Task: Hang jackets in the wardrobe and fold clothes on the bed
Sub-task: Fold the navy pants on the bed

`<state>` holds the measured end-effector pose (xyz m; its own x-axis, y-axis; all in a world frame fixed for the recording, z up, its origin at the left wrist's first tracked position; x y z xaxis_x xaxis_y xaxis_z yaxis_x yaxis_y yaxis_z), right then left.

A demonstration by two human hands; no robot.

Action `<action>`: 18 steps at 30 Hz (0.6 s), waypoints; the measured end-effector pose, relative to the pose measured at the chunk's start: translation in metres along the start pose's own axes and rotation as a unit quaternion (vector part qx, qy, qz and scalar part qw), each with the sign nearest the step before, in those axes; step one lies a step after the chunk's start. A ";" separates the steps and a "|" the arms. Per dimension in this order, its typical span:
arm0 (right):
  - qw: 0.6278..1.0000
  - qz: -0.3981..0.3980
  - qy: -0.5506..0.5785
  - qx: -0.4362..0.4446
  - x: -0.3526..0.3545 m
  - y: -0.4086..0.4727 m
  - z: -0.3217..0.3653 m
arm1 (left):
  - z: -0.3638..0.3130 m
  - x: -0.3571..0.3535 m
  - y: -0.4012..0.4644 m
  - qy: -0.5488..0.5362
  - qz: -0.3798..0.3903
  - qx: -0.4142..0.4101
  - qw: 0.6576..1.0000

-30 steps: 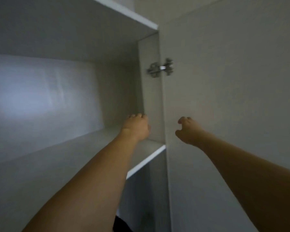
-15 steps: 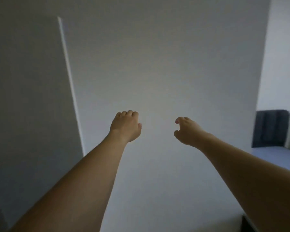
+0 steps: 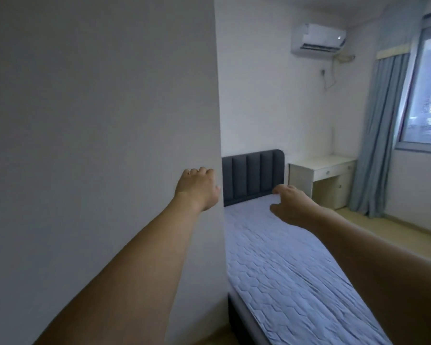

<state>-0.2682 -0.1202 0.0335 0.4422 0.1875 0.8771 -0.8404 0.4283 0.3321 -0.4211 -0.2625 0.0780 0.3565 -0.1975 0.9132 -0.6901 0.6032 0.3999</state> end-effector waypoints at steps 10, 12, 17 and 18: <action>0.993 -0.001 -0.025 -0.119 0.106 -0.008 -0.321 | -0.358 -0.049 0.096 -0.051 0.046 -0.106 0.992; 0.991 0.003 -0.024 -0.128 0.122 -0.015 -0.376 | -0.421 -0.057 0.102 -0.056 0.054 -0.116 0.990; 0.992 0.008 -0.007 -0.124 0.160 -0.034 -0.517 | -0.565 -0.089 0.109 -0.045 0.076 -0.116 0.989; 0.992 0.008 -0.003 -0.123 0.169 -0.038 -0.546 | -0.591 -0.095 0.112 -0.045 0.082 -0.112 0.989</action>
<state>0.0098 0.3780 -0.0202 0.4276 0.1912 0.8835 -0.7443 0.6291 0.2241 -0.1600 0.2807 -0.0103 0.1870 -0.1445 0.9717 -0.5733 0.7872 0.2274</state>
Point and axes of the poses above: each hand's wrist, its own y-axis towards the middle knuckle, its own x-axis out of the back of the hand, z = x × y, the point moved 10 cm from there along y, towards the middle knuckle, and after that the axes turned 12 degrees about x, right-handed, at the moved point
